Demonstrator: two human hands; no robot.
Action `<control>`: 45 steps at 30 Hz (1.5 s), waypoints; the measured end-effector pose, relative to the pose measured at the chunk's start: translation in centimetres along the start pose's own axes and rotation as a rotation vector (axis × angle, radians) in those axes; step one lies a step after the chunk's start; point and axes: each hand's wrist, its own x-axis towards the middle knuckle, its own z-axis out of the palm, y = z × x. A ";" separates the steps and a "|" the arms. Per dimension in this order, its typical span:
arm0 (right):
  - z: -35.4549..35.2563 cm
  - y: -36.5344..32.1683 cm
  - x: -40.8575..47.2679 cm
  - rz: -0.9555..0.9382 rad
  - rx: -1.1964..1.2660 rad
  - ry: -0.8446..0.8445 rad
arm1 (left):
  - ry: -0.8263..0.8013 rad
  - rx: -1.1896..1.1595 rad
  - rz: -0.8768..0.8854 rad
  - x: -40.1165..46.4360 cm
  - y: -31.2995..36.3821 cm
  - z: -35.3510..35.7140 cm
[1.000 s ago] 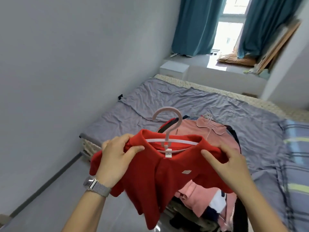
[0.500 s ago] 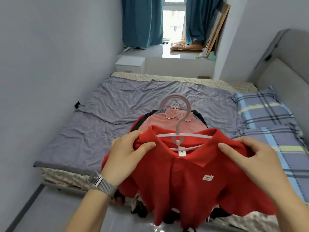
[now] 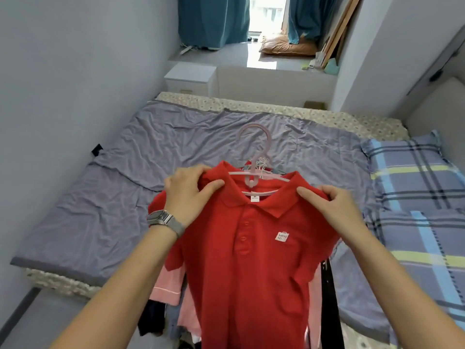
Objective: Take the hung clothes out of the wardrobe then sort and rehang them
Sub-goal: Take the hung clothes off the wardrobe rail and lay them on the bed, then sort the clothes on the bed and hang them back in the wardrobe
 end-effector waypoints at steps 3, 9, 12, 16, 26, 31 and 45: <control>1.5 2.2 9.1 0.057 -0.072 0.028 | 0.131 0.015 -0.136 3.8 -0.6 3.0; 6.5 11.2 19.9 0.236 -0.431 0.034 | 0.043 -0.003 -0.305 0.2 -3.4 8.3; 10.0 14.1 18.5 0.280 -0.589 -0.201 | -0.084 0.005 -0.395 -3.1 -6.5 10.1; 14.8 17.0 11.3 0.290 -0.468 -0.385 | -0.237 -0.001 -0.532 -5.7 -8.4 10.6; 14.1 22.8 -0.8 0.612 -0.430 -0.292 | -0.438 -0.299 -0.615 -8.2 -12.5 13.0; 13.6 27.4 -3.5 0.842 -0.428 -0.152 | -0.705 -0.155 -0.710 -8.9 -16.6 19.2; 17.0 30.9 -11.6 0.955 -0.456 -0.014 | -0.867 -0.152 -1.032 -15.5 -18.1 27.9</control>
